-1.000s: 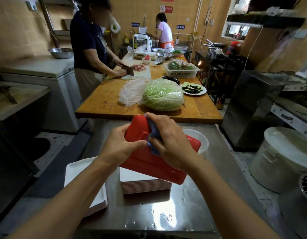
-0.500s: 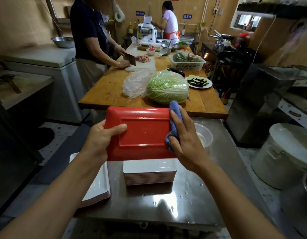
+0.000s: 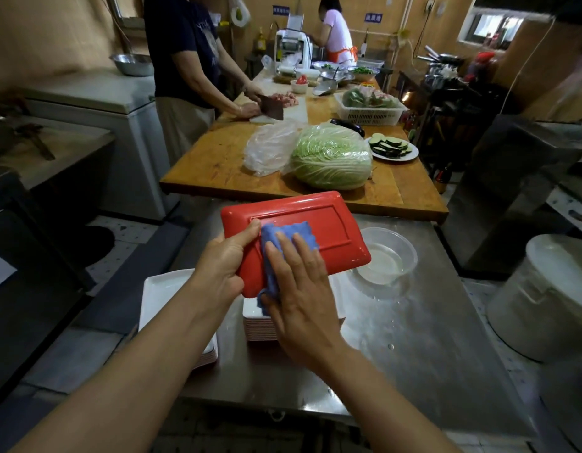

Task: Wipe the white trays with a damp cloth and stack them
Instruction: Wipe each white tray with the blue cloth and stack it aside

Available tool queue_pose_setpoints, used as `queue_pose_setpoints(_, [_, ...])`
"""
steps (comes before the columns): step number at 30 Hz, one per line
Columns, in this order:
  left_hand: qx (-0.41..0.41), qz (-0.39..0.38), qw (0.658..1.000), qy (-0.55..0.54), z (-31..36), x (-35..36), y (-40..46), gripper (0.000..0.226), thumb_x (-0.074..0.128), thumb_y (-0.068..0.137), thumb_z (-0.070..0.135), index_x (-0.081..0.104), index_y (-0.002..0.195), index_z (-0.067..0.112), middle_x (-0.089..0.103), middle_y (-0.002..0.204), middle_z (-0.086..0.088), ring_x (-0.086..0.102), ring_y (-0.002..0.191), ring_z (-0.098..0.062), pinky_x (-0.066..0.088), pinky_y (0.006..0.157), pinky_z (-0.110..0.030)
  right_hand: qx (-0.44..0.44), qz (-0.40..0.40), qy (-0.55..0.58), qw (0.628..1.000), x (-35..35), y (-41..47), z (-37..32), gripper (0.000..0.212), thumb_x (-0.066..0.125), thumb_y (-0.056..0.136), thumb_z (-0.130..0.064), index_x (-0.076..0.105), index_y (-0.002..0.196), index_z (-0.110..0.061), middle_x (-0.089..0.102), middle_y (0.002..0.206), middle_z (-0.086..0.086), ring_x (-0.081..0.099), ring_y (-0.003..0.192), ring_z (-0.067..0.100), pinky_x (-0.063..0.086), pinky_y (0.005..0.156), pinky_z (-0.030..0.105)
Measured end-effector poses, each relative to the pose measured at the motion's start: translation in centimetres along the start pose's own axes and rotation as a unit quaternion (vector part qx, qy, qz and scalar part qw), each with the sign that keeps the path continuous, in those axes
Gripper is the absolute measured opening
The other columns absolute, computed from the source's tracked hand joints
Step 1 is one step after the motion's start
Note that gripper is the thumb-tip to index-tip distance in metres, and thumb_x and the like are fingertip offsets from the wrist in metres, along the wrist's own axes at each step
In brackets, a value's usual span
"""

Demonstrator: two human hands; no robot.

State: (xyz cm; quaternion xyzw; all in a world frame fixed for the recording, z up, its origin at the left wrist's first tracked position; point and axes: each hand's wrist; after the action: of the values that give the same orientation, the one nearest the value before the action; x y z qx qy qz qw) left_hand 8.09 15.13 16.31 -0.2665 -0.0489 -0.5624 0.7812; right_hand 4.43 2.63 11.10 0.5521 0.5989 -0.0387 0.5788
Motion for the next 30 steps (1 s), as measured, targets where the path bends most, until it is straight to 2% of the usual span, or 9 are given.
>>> queue_pose_setpoints(4, [-0.032,0.002,0.999,-0.019,0.0,-0.8,-0.2,0.040,0.059,0.090,0.030,0.059,0.118,0.001,0.064,0.108,-0.021,0.063,0.089,-0.029,0.053,0.081,-0.039,-0.005,-0.026,-0.007,1.000,0.7,0.5,-1.4,0.065,0.048,0.085,-0.034,0.032,0.144,-0.012,0.029,0.152,0.008,0.021,0.143,0.025,0.012,0.117,0.040])
queue_pose_setpoints(5, [-0.032,0.000,0.999,-0.022,0.0,-1.1,-0.2,0.038,0.058,0.090,0.030,0.060,0.115,0.001,0.066,0.103,-0.020,0.065,0.087,-0.027,0.055,0.079,-0.037,-0.015,-0.044,-0.030,0.998,0.6,0.7,-1.3,0.064,0.045,0.087,-0.036,0.033,0.145,-0.012,0.027,0.153,0.008,0.020,0.143,0.024,0.011,0.117,0.041])
queue_pose_setpoints(9, [-0.003,-0.005,0.999,-0.039,0.0,-2.0,0.0,0.013,0.060,0.089,0.022,0.063,0.091,0.010,0.071,0.064,-0.007,0.068,0.054,-0.016,0.056,0.048,-0.028,0.007,-0.080,-0.045,0.996,-0.5,2.9,-0.3,0.061,0.040,0.089,-0.040,0.031,0.145,-0.018,0.021,0.156,0.001,0.015,0.145,0.017,0.004,0.117,0.036])
queue_pose_setpoints(13, [0.000,0.010,0.999,-0.034,0.4,-2.8,-0.1,0.009,0.062,0.087,0.020,0.061,0.093,0.013,0.071,0.066,-0.007,0.069,0.057,-0.021,0.056,0.052,-0.038,0.050,-0.097,-0.039,0.993,-1.5,4.7,1.2,0.062,0.032,0.088,-0.043,0.030,0.146,-0.021,0.020,0.156,-0.003,0.012,0.144,0.011,0.000,0.117,0.031])
queue_pose_setpoints(19, [-0.024,0.022,0.998,-0.049,1.0,-4.8,0.0,0.023,0.067,0.083,0.026,0.061,0.102,0.017,0.074,0.075,-0.006,0.071,0.062,-0.025,0.054,0.047,-0.038,0.140,-0.019,0.066,0.988,-2.0,3.6,4.4,0.058,0.035,0.091,-0.031,0.029,0.145,-0.012,0.027,0.153,0.006,0.024,0.140,0.019,0.018,0.116,0.033])
queue_pose_setpoints(21, [-0.034,0.020,0.998,-0.056,1.2,-5.3,0.0,0.027,0.068,0.082,0.028,0.062,0.106,0.017,0.074,0.082,-0.008,0.072,0.067,-0.026,0.055,0.050,-0.040,0.183,0.015,0.135,0.974,-1.1,2.5,4.4,0.052,0.037,0.096,-0.026,0.028,0.146,-0.017,0.035,0.145,0.006,0.044,0.126,0.023,0.037,0.105,0.042])
queue_pose_setpoints(23, [-0.035,0.025,0.998,-0.055,1.5,-5.9,-0.1,0.027,0.068,0.081,0.028,0.063,0.106,0.016,0.074,0.089,-0.009,0.071,0.073,-0.028,0.054,0.055,-0.042,0.235,0.026,0.238,0.942,-0.3,1.8,4.1,0.048,0.038,0.098,-0.020,0.029,0.144,-0.025,0.043,0.126,0.006,0.059,0.091,0.020,0.053,0.077,0.042])
queue_pose_setpoints(26, [-0.029,0.044,0.998,-0.042,1.4,-7.2,-0.2,0.027,0.067,0.083,0.025,0.063,0.107,0.015,0.071,0.098,-0.012,0.069,0.083,-0.030,0.054,0.063,-0.045,0.273,0.028,0.365,0.890,0.6,1.3,4.1,0.038,0.036,0.099,-0.008,0.042,0.132,-0.027,0.054,0.094,0.006,0.052,0.063,0.010,0.049,0.060,0.027])
queue_pose_setpoints(30, [-0.009,0.068,0.997,-0.044,1.1,-9.3,-0.3,0.020,0.066,0.085,0.021,0.062,0.104,0.015,0.070,0.096,-0.011,0.068,0.082,-0.029,0.053,0.064,-0.044,0.312,-0.006,0.326,0.892,1.8,1.4,3.9,0.029,0.036,0.097,-0.004,0.050,0.119,-0.015,0.057,0.072,-0.001,0.053,0.058,0.009,0.047,0.055,0.031])
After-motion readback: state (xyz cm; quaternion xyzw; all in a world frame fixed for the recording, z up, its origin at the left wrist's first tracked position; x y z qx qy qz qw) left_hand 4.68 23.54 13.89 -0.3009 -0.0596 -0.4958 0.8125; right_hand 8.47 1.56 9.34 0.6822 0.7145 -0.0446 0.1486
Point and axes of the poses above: each hand's wrist, its own y-axis towards the middle knuckle, its own x-axis out of the palm, z = x × y
